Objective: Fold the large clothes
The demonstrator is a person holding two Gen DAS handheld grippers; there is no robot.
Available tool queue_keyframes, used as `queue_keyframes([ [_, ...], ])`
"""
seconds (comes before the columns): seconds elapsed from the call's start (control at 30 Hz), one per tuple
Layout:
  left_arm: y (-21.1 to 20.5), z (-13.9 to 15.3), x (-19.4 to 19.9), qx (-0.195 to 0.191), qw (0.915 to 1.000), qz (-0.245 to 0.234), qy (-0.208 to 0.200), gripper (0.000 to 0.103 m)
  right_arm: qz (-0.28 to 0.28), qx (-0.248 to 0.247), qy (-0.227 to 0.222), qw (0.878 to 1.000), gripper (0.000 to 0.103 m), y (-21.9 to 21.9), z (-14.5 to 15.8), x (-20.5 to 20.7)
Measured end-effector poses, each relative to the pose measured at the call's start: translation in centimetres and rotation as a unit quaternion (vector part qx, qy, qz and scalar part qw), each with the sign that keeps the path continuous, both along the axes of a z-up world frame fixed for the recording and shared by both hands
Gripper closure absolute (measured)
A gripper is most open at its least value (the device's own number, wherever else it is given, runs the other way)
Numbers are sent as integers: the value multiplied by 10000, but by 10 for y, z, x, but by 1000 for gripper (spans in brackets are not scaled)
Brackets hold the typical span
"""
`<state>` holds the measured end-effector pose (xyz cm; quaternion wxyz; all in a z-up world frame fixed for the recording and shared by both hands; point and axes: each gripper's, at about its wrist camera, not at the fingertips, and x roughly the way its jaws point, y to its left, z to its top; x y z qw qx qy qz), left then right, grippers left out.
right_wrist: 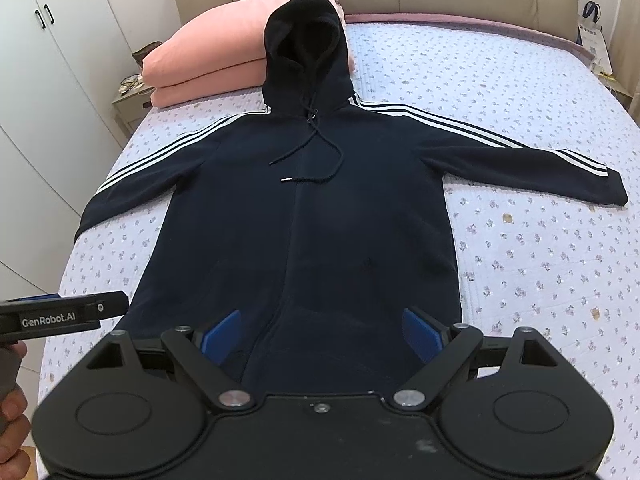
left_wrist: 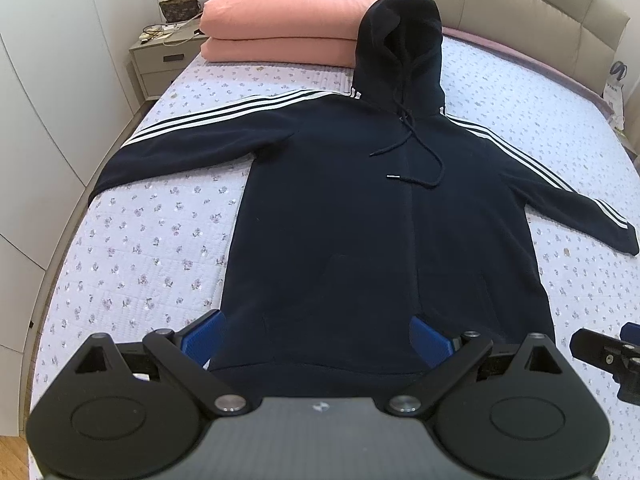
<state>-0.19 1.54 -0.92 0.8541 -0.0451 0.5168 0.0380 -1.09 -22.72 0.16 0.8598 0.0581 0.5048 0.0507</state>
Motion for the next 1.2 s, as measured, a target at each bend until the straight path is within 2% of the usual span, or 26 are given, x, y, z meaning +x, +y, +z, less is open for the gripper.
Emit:
queue_keyframes([
  [0.33, 2, -1, 1, -32, 10000, 23, -10, 3, 16, 112, -107, 9999, 0, 1, 4, -2],
  [0.6, 8, -7, 5, -56, 10000, 57, 38, 3, 123, 74, 18, 9999, 0, 8, -3, 4],
  [0.83, 28, -24, 18, -299, 9994, 104, 113, 3, 336, -9, 121, 9994, 0, 26, -10, 21],
  [0.93, 48, -36, 32, -399, 9989, 145, 176, 3, 564, -83, 103, 9983, 0, 46, -7, 43],
  [1.03, 82, -48, 54, -555, 9975, 396, 200, 3, 844, -45, 21, 9964, 0, 72, 0, 71],
  [1.2, 152, -72, 111, -704, 9926, 984, 110, 3, 1334, 165, -115, 9909, 0, 129, -3, 155],
])
